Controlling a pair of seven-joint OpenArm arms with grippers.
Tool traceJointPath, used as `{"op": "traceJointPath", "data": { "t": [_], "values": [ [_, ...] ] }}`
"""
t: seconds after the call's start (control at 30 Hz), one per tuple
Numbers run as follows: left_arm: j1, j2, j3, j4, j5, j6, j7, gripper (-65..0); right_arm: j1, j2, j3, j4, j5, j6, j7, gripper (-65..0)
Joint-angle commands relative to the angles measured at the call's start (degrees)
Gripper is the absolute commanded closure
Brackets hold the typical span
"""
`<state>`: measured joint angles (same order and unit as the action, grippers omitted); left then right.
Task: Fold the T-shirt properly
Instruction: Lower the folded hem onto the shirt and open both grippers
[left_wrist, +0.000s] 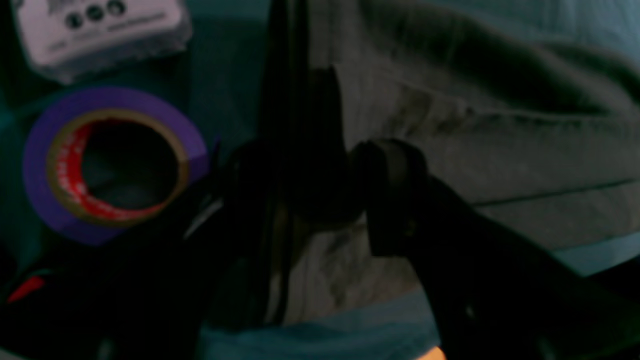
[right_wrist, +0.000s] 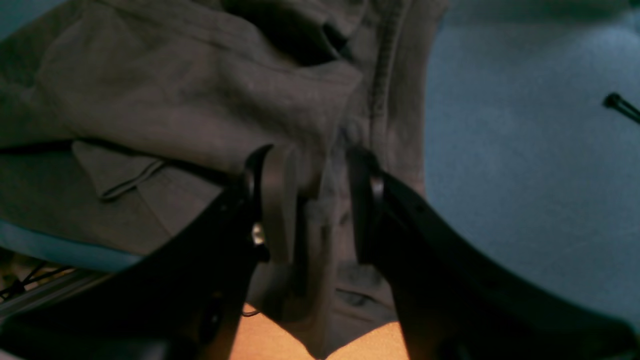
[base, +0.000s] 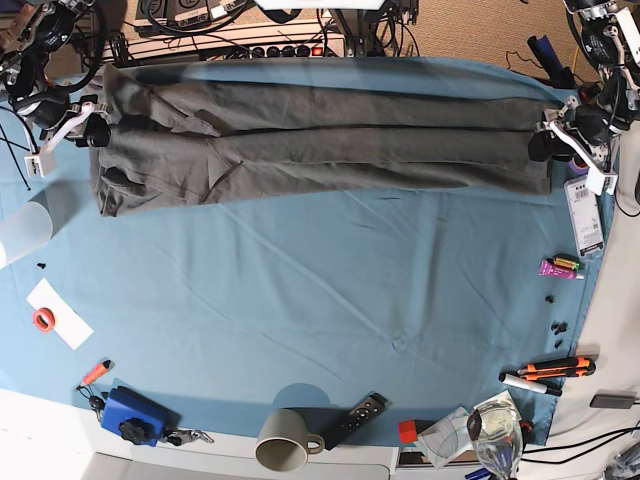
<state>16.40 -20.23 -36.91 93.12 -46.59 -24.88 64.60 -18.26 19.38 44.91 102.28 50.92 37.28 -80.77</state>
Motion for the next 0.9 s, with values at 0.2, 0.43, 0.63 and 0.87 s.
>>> {"op": "traceJointPath", "data": {
  "t": [0.2,0.43,0.63,0.87],
  "values": [
    [0.6,0.3,0.0,-0.2,3.2,1.0,5.6,-30.1,0.2,1.4,0.5,1.0,3.1,-0.2,1.0,-18.7],
    [0.6,0.4,0.0,-0.2,0.5,1.1,6.4,-4.0,0.2,1.4,0.5,1.0,3.5,-0.2,1.5,-18.7],
    [0.6,0.3,0.0,-0.2,0.4,1.5,6.4,0.0,0.2,1.4,0.5,1.0,3.5,-0.1,1.8,-18.7],
    [0.6,0.2,0.0,5.1,-3.6,-0.1,7.6,0.0,0.2,1.4,0.5,1.0,3.5,-0.1,2.9,-18.7]
  ]
}}
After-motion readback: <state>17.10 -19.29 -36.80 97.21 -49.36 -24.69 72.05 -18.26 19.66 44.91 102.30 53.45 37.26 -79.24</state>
